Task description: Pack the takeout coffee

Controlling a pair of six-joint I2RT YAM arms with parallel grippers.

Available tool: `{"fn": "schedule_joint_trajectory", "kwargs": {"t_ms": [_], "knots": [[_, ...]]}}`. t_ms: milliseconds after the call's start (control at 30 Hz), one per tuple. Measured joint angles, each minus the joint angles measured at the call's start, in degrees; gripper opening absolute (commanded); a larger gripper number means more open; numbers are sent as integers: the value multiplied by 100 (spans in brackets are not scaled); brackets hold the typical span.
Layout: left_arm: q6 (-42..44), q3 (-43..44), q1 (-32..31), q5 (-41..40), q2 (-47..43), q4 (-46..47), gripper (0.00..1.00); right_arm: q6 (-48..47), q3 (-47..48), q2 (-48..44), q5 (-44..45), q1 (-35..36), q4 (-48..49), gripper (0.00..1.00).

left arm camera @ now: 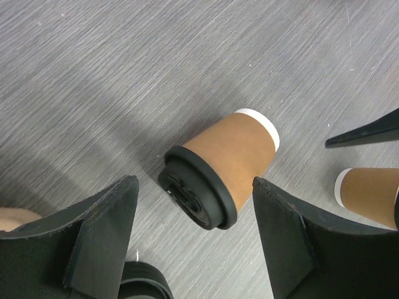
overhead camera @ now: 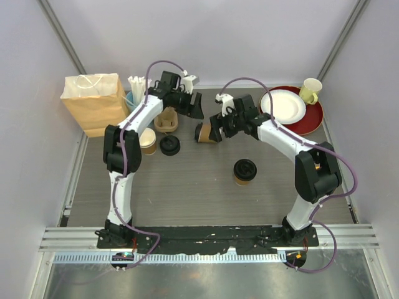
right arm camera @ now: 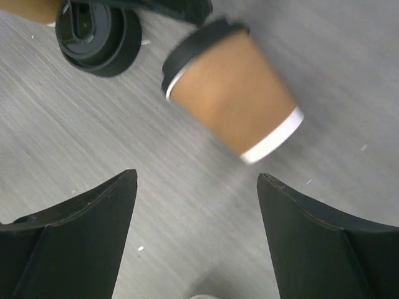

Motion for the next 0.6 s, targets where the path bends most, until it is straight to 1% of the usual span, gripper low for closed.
{"fn": "schedule_joint_trajectory", "kwargs": {"t_ms": [67,167,300,400,533,600], "knots": [[-133,-4,59,-17,-61,-66,80,-457,243,-11,7,66,-37,87],[-343,-238,142,-46,-354,-111,80,-1429,426,-7,-4,203,-94,89],[-531,-1032,227,7,-1025,-46,80,-2841,433,103,-160,581,-247,91],[-614,-1513,258,98,-1360,-55,80,-3587,455,306,-282,776,-487,91],[-660,-1720,256,190,-1397,-68,80,-4113,557,575,-234,872,-835,91],[-664,-1759,254,221,-1397,-96,80,-4319,632,640,-173,868,-835,91]]}}
